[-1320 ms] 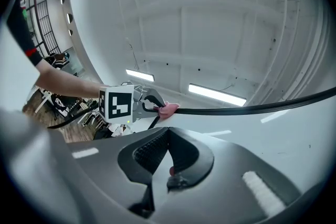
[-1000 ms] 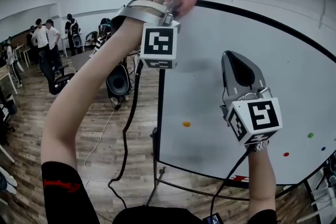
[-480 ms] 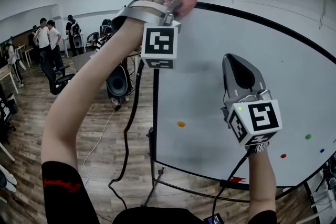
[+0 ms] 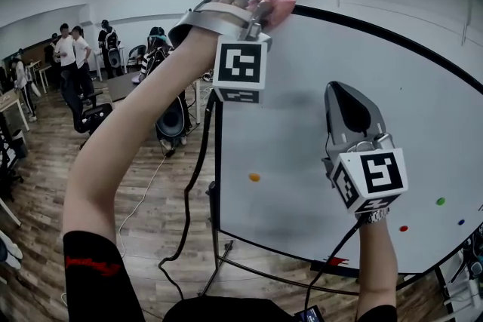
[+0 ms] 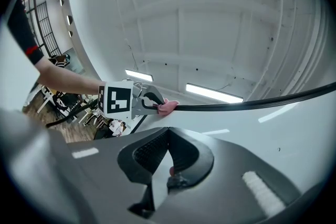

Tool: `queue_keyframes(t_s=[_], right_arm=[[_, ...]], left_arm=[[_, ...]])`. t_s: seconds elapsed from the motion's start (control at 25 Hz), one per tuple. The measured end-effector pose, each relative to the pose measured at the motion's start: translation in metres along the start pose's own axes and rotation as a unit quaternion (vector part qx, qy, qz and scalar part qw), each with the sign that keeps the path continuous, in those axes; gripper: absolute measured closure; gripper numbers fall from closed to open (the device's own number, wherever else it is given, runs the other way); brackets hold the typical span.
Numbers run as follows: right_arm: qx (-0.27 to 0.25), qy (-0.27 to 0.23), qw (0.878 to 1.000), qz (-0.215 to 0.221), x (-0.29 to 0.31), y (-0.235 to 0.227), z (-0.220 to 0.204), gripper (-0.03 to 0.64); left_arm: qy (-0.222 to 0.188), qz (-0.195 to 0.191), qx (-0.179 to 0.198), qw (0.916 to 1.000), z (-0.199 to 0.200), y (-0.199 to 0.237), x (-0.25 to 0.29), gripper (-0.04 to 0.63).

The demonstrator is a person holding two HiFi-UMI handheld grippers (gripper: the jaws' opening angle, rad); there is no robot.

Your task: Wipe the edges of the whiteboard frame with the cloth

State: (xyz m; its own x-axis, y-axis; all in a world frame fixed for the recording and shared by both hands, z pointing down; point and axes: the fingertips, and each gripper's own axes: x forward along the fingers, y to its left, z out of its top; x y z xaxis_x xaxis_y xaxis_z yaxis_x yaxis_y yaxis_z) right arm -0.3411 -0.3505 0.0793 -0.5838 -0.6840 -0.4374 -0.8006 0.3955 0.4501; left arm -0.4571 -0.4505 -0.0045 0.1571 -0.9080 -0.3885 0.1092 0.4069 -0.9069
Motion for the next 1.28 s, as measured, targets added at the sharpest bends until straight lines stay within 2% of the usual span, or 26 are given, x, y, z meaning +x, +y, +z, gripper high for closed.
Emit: queue_keyframes(t_s=[0.48, 0.68, 0.96, 1.28], right_arm=[[0.002, 0.01, 1.0, 0.012, -0.019, -0.029, -0.02, 0.615], [-0.008, 0.014, 1.0, 0.019, -0.035, -0.05, -0.028, 0.615], [-0.02, 0.007, 1.0, 0.019, -0.044, -0.059, -0.02, 0.615], [-0.033, 0.014, 0.999, 0.003, -0.079, -0.093, -0.016, 0.615]], left_arm=[[0.012, -0.005, -0.007, 0.9999, 0.024, 0.005, 0.005, 0.549], [0.013, -0.006, -0.004, 0.9999, 0.055, 0.008, 0.011, 0.549], [0.009, -0.008, 0.004, 0.9999, 0.071, 0.01, 0.012, 0.549], [0.001, -0.007, 0.003, 1.0, 0.111, 0.023, 0.012, 0.549]])
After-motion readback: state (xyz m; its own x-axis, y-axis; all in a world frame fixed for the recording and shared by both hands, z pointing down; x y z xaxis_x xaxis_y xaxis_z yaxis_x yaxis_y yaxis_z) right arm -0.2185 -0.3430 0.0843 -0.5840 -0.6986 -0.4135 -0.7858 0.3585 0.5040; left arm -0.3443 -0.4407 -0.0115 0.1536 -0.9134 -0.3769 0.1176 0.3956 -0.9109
